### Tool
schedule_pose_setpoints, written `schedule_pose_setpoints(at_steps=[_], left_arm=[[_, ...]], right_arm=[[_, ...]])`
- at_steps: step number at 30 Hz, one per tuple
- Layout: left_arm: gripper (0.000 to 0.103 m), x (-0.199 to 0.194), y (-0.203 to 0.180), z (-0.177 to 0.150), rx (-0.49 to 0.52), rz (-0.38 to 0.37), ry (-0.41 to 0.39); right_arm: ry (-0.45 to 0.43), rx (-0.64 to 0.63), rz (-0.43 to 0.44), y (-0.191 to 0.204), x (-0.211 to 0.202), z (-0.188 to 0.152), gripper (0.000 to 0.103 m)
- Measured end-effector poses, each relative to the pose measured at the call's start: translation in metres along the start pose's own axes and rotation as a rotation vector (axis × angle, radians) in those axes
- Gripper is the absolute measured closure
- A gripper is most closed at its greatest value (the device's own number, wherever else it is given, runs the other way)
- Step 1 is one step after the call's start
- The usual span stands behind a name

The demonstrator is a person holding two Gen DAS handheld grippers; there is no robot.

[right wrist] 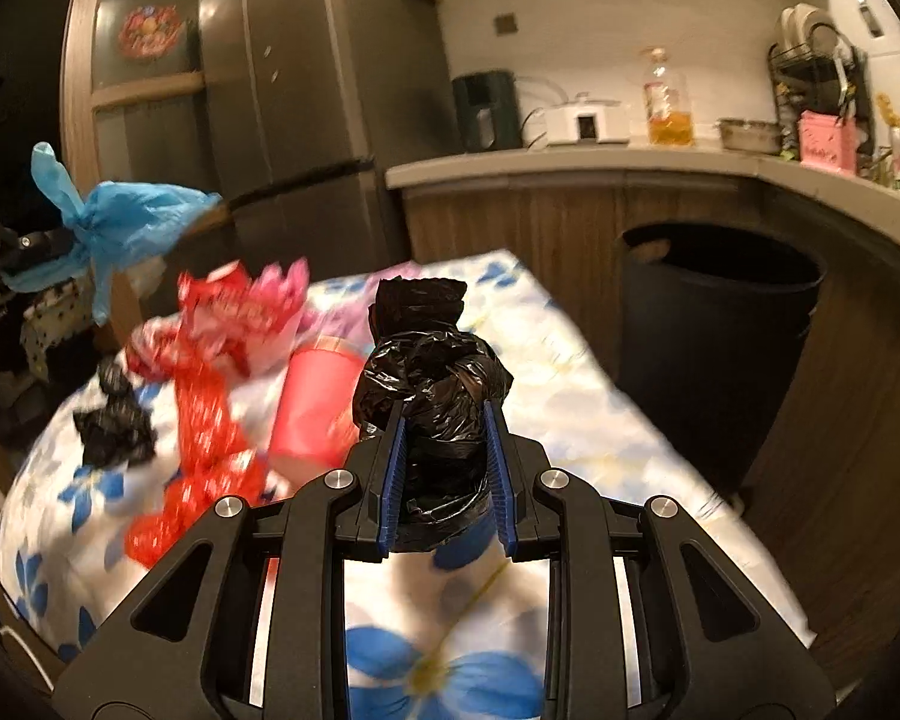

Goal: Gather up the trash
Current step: 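Carry the blue glove and black bag over the black bin with both tools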

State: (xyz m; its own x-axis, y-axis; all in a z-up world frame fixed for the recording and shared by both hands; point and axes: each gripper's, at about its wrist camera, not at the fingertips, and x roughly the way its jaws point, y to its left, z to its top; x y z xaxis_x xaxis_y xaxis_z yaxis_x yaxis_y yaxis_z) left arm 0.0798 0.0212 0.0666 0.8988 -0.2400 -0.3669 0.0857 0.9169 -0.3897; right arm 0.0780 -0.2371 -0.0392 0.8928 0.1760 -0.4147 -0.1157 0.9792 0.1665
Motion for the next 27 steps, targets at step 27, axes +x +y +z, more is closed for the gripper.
schedule_pose_setpoints(at_steps=[27], left_arm=[[0.101,0.179,-0.231,-0.037,0.286,-0.274,0.062]], right_arm=[[-0.258,0.108,-0.404,-0.153,-0.005,0.080,0.078]])
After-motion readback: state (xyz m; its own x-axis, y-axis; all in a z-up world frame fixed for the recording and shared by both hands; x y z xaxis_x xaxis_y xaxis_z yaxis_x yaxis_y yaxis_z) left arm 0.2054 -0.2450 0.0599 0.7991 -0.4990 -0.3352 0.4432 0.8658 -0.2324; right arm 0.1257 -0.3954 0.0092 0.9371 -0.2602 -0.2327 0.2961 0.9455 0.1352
